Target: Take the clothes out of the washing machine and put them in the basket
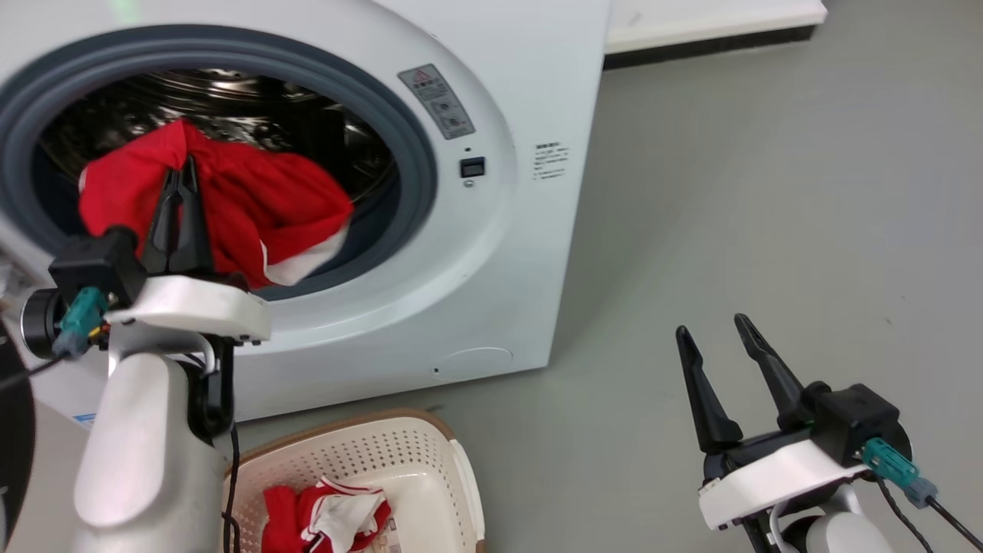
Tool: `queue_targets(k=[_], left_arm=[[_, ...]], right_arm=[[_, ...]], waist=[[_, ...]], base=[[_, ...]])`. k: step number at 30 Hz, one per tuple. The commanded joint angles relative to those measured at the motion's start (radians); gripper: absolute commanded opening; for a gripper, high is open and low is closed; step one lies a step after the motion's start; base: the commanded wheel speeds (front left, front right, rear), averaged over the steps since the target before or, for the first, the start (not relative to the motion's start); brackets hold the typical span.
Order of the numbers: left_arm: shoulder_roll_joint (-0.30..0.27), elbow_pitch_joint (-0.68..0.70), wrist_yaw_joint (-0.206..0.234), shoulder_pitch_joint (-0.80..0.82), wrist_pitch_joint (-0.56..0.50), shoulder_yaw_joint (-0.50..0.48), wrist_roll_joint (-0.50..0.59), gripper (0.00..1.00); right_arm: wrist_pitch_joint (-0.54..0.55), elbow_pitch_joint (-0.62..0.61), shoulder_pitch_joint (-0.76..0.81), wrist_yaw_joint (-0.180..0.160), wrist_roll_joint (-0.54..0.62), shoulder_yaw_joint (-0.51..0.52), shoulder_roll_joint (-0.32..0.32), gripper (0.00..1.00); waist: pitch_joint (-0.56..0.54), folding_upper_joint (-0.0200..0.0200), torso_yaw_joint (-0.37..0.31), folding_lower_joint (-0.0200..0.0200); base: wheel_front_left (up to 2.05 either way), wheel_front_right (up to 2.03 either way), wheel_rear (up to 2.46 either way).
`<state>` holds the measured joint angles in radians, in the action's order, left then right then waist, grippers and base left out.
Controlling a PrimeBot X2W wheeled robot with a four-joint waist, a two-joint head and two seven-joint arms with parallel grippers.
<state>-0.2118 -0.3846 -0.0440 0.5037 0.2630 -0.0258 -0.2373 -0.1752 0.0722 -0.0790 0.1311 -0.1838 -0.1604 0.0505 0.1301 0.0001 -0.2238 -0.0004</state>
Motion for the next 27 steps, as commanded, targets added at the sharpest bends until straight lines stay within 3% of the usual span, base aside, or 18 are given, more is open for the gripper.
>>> queue_targets(k=[1, 11, 17, 22, 27], left_arm=[[0.006, 0.026, 0.001, -0.019, 0.002, 0.001, 0.005, 0.00], [0.076, 0.358, 0.029, -0.284, -0.017, 0.068, 0.039, 0.00], [0.104, 0.480, 0.064, -0.439, -0.059, 0.102, 0.033, 0.00], [0.119, 0.416, 0.076, -0.519, -0.067, 0.120, 0.012, 0.00], [0.134, 0.260, 0.056, -0.511, -0.041, 0.147, -0.013, 0.00]], right_arm=[[0.003, -0.005, 0.012, -0.001, 0.007, 0.006, 0.000, 1.00], [0.043, -0.054, 0.070, -0.001, 0.030, 0.051, 0.000, 1.00], [0.058, -0.083, 0.076, -0.001, 0.039, 0.065, -0.001, 1.00], [0.059, -0.100, 0.050, -0.001, 0.039, 0.064, 0.000, 1.00], [0.052, -0.109, 0.012, -0.001, 0.043, 0.055, -0.001, 1.00]], waist=[[-0.023, -0.0001, 0.025, 0.0004], [-0.058, -0.0001, 0.088, 0.0004], [-0.033, -0.0001, 0.116, 0.0004], [0.029, -0.0001, 0.135, 0.0004], [0.120, -0.0001, 0.138, 0.0004]], base=[[0.00, 0.00, 0.00], [0.00, 0.00, 0.00], [0.00, 0.00, 0.00], [0.00, 0.00, 0.00], [0.00, 0.00, 0.00]])
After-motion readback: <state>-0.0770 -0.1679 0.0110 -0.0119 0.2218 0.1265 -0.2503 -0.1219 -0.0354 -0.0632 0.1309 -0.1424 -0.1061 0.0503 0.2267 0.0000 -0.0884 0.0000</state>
